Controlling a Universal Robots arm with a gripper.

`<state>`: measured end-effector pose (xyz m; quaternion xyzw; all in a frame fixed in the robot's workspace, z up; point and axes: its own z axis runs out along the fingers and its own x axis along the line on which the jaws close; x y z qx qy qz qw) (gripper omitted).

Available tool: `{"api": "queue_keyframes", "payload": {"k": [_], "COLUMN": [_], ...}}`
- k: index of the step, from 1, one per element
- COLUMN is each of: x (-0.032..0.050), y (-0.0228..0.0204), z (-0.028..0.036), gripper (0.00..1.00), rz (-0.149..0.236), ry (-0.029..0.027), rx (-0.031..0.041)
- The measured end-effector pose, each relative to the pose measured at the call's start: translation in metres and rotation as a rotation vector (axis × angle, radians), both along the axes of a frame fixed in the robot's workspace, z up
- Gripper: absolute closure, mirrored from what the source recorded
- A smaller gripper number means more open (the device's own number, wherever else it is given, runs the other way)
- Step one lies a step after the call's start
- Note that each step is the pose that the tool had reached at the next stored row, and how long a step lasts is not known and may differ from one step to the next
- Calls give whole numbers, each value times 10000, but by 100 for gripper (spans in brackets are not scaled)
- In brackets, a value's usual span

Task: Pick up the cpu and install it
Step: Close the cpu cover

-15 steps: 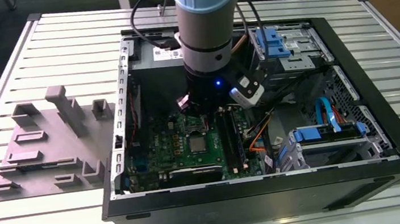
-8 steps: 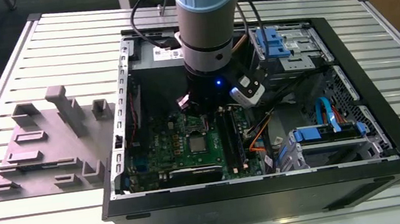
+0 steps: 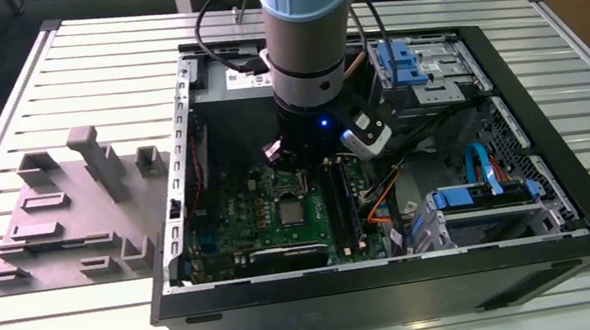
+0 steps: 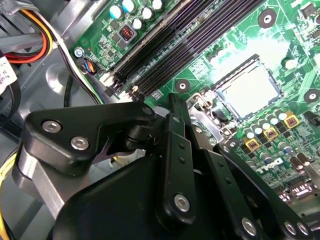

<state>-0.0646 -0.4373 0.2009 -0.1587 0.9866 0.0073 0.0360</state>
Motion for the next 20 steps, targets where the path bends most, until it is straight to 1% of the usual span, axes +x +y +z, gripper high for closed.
{"api": "queue_keyframes", "payload": {"k": [4, 6, 11, 15, 20], "x": [0, -9, -49, -85, -110], "y": [6, 6, 7, 7, 6], "z": [-6, -7, -8, -8, -1], "gripper": [90, 90, 90, 90, 90], "rz": [2, -1, 1, 2, 1], "ry": [-10, -27, -134, -194, -199], "rx": [0, 0, 4, 3, 3]}}
